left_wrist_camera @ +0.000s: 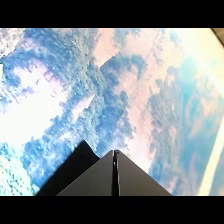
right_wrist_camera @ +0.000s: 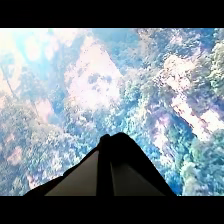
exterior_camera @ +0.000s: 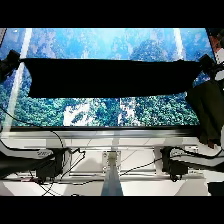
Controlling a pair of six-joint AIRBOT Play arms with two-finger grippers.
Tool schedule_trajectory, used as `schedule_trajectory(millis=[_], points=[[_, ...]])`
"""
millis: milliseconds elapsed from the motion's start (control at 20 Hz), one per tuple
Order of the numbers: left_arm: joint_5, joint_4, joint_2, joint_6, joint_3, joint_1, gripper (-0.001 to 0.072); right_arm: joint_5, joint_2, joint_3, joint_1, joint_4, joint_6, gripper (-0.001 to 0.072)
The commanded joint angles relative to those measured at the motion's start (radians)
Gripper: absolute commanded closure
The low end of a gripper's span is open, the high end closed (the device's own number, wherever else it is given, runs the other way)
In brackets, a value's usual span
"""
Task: Fold the clothes and pants, and hang the long-sleeved shirts on hangers.
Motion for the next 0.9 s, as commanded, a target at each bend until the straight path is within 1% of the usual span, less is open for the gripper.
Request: schedule_trajectory(millis=[0,50,100,150,200,300,400,500,550,650,700,750,800,850], points=[[0.099,-0.001,-0.058,0.000,0.001,-0.054,0.0702,-0.034,-0.106,0.039,0.000,0.066,0.004,0.0692],[0.109,-0.001,-0.072,0.000,0.001,-0.064,0.0699,-0.037,-0.123,0.039,0.000,0.068,0.003,0.0669],[0.113,0.008,-0.082,0.001,0.001,-0.072,0.0658,-0.040,-0.135,0.039,0.000,0.067,0.003,0.0412],[0.104,0.028,-0.087,0.001,0.001,-0.076,0.0378,-0.040,-0.139,0.039,0.000,0.067,0.000,0.0066],[0.097,0.050,-0.084,-0.001,0.001,-0.076,-0.0009,-0.038,-0.138,0.039,0.000,0.066,-0.002,0.0001],[0.053,0.077,-0.056,0.001,0.001,-0.069,0.0005,-0.013,-0.133,0.043,0.000,0.057,-0.008,0.0001],[-0.033,0.145,-0.010,0.000,0.001,-0.044,0.0005,0.037,-0.132,0.065,0.000,0.027,-0.008,0.0001],[-0.199,0.195,0.040,0.000,0.001,0.009,0.0006,0.090,-0.126,0.088,0.000,-0.008,-0.018,0.0001],[-0.317,0.222,0.060,-0.002,0.000,0.045,0.0015,0.108,-0.120,0.094,0.000,-0.010,-0.061,0.0002],[-0.552,0.255,0.065,-0.080,-0.001,0.125,0.0015,0.146,-0.102,0.095,0.000,-0.010,-0.136,0.0002],[-0.637,0.254,0.061,-0.107,-0.011,0.158,0.0015,0.163,-0.097,0.095,0.000,-0.010,-0.163,0.0003],[-0.695,0.254,0.058,-0.121,-0.032,0.182,0.0014,0.177,-0.096,0.095,0.000,-0.009,-0.180,0.0004],[-0.714,0.246,0.058,-0.133,-0.060,0.192,0.0014,0.193,-0.096,0.095,0.000,-0.009,-0.190,0.0019],[-0.712,0.230,0.058,-0.136,-0.094,0.192,0.0014,0.202,-0.097,0.095,0.000,-0.009,-0.190,0.0019]])
